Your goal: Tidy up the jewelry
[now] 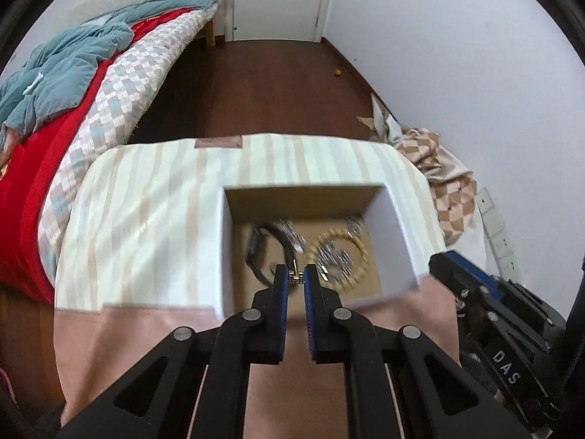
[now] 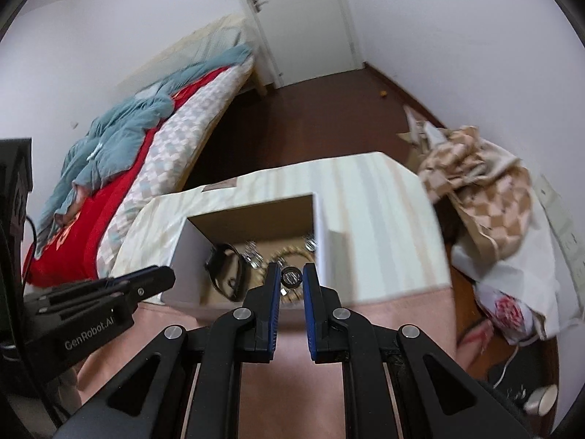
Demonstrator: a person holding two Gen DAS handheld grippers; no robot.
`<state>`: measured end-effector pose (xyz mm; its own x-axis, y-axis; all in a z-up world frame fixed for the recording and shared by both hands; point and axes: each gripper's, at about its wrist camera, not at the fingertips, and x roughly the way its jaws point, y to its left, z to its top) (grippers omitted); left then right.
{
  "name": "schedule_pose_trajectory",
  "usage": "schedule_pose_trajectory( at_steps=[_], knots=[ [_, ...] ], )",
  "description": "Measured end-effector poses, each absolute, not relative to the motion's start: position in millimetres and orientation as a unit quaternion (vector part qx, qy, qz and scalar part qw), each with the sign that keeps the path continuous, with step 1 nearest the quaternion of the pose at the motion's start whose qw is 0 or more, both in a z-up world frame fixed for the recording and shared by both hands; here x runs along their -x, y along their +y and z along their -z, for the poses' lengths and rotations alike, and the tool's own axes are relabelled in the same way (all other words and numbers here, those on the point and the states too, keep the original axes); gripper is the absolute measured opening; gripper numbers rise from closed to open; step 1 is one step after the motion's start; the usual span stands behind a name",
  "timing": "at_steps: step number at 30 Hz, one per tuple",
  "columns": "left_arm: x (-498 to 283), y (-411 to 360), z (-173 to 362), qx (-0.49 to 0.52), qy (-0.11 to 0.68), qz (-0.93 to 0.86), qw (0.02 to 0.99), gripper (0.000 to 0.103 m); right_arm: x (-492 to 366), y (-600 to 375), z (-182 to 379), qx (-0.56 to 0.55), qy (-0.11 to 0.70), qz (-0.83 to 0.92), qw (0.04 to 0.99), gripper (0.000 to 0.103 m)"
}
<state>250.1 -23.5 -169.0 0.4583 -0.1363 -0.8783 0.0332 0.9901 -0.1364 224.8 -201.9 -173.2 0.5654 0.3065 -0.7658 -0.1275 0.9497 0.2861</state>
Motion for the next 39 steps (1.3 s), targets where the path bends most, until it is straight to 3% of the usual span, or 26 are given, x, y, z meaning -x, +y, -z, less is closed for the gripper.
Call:
schedule_pose_trajectory(
  at_steps=[12,13,15,16,17,22,25,29,31,39],
  knots=[
    [-301.6,-3.5,189.9,0.06,0.565,0.023,0.823,0.011,-309.2,-187.7,206.3,-0.087,0.55,-0.146,0.818,0.014],
    [-301.7,-2.6,188.5,0.058,0.562,0.019,0.825,0.014,-310.9,-189.3,205.4,-0.09,0.55,-0.144,0.818,0.018],
    [-300.9,-0.1,185.6,0.053,0.557,0.014,0.829,0.036,-310.7,-195.4,200.4,-0.095,0.545,-0.139,0.821,0.031],
    [-298.8,1.9,183.2,0.053,0.552,0.006,0.832,0.06,-309.8,-198.8,198.1,-0.1,0.542,-0.139,0.823,0.037],
    [-297.2,3.8,180.7,0.054,0.545,0.004,0.836,0.071,-308.8,-202.1,195.4,-0.105,0.54,-0.137,0.824,0.038],
    [-286.4,10.0,173.9,0.048,0.536,-0.009,0.843,0.072,-301.7,-210.6,184.8,-0.11,0.533,-0.124,0.83,0.041],
    [-275.9,13.6,172.9,0.04,0.532,-0.024,0.845,0.092,-291.9,-209.6,180.0,-0.084,0.53,-0.1,0.838,0.062],
    [-260.4,14.3,174.2,0.019,0.533,-0.045,0.845,0.101,-277.5,-203.6,179.0,-0.04,0.53,-0.068,0.844,0.091],
    [-250.7,15.8,173.5,0.017,0.531,-0.051,0.846,0.102,-269.8,-201.7,179.5,-0.021,0.533,-0.051,0.845,0.1],
    [-207.7,17.2,147.6,0.018,0.519,-0.059,0.852,0.102,-228.9,-194.0,159.6,0.007,0.527,-0.026,0.85,0.103]
  ],
)
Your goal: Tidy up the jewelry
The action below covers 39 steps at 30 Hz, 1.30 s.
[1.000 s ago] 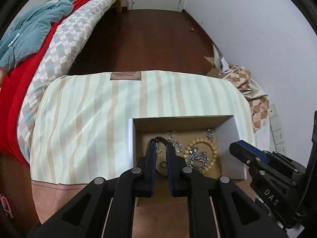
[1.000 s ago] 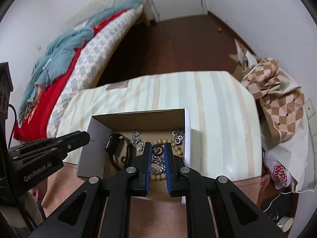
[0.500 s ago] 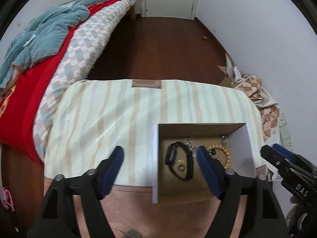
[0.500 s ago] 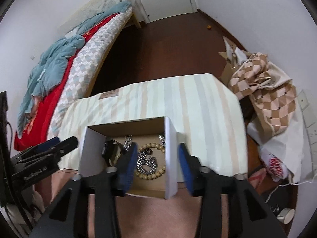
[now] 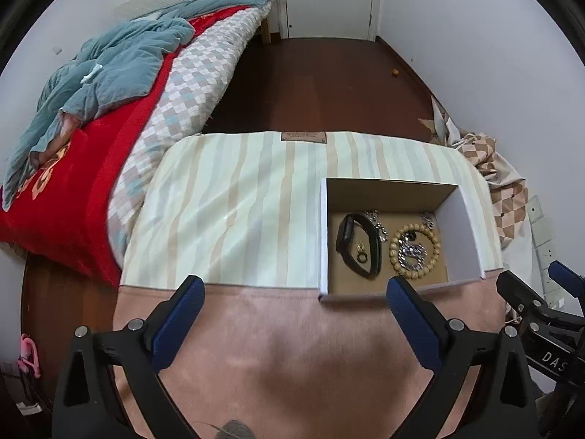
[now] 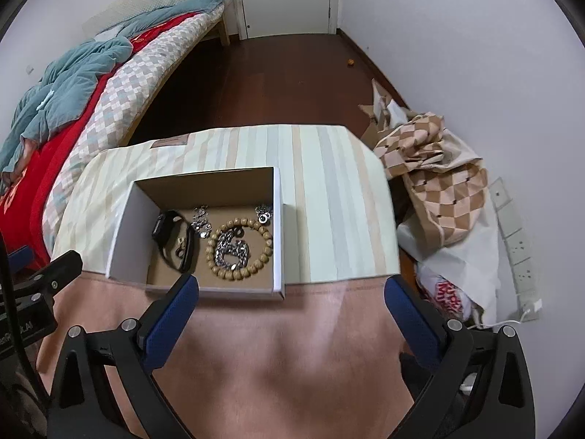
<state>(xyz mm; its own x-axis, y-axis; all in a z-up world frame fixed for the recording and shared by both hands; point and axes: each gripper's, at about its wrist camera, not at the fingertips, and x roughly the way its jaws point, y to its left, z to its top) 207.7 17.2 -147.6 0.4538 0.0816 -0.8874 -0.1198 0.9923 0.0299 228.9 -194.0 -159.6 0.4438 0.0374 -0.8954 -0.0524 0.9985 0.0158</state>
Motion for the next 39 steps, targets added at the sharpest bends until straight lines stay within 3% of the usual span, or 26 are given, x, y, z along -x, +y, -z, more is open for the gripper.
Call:
schedule_pose_trajectory(
  at_steps=[26,39],
  knots=[
    [-43.3,21.4,-18.3,0.039,0.411,-0.047,0.909,0.102,-37.7,-183.7,-61.6,0.028,0.38,-0.021,0.924,0.103],
    [-29.4,12.4,-40.3,0.032,0.406,-0.031,0.913,0.102,-17.0,-187.4,-92.5,0.026,0.372,-0.029,0.927,0.103]
  ],
)
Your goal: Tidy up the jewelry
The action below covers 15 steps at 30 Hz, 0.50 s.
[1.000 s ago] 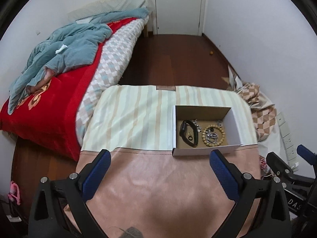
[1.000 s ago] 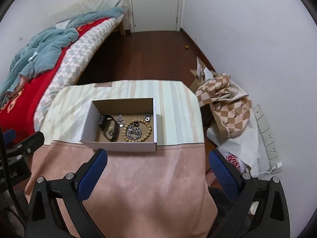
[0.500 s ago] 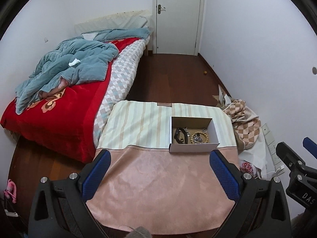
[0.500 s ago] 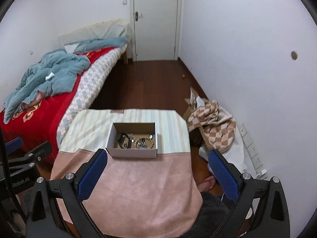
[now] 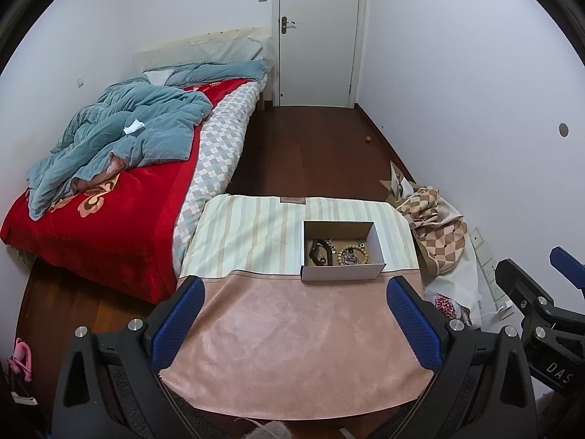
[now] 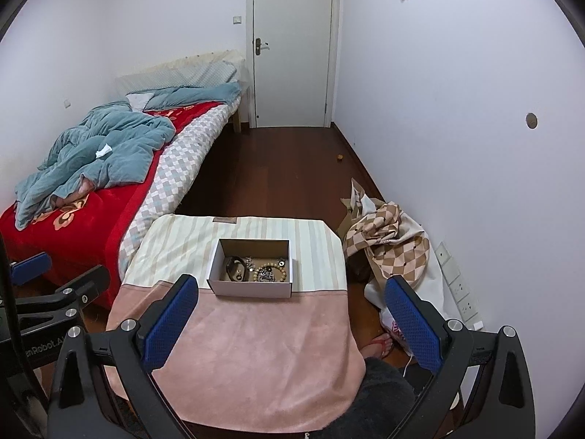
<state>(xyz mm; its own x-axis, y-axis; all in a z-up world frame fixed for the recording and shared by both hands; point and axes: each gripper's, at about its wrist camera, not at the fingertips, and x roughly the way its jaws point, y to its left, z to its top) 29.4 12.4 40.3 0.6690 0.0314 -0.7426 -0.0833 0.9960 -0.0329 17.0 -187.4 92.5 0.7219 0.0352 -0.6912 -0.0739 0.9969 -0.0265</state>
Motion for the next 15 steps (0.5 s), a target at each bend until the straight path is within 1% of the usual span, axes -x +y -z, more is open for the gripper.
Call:
schedule_pose_trajectory(
  at_steps=[6,15],
  knots=[
    [-42.6,11.2,-36.6,0.027,0.414,-0.043,0.909,0.102,-34.9,-188.1,-86.3,0.029,0.379,-0.024,0.924,0.103],
    [-87.4,12.3,-19.1,0.026,0.434,-0.056,0.899,0.102,-82.0,-187.6,-64.1,0.034,0.4,-0.012,0.916,0.103]
  ],
)
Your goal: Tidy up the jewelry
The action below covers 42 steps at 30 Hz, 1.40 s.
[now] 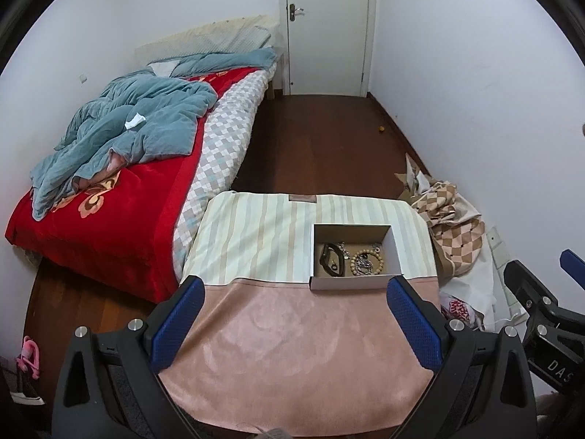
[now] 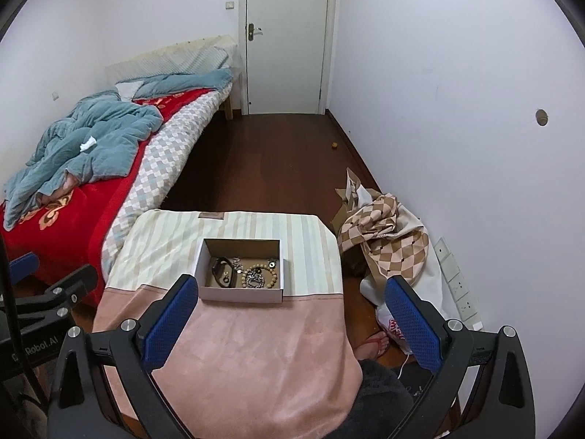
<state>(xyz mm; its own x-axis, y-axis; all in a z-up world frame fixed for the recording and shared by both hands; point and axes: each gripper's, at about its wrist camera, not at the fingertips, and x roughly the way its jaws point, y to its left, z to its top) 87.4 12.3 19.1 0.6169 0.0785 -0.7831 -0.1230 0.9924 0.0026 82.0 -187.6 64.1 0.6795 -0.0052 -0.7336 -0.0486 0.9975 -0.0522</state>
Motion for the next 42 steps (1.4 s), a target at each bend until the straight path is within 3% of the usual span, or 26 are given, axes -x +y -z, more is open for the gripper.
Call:
schedule_pose_trajectory(
  at_steps=[17,42],
  knots=[
    [-147.6,0.8,23.2,0.023,0.484,-0.056,0.873,0.102,-157.5,-187.5,-10.1,0.042,0.453,-0.002,0.891,0.103],
    [-156.8,-3.8,33.1,0.024,0.493,-0.065,0.868,0.102,-165.9,-185.5,8.0,0.046,0.47,-0.002,0.882,0.103]
  ],
)
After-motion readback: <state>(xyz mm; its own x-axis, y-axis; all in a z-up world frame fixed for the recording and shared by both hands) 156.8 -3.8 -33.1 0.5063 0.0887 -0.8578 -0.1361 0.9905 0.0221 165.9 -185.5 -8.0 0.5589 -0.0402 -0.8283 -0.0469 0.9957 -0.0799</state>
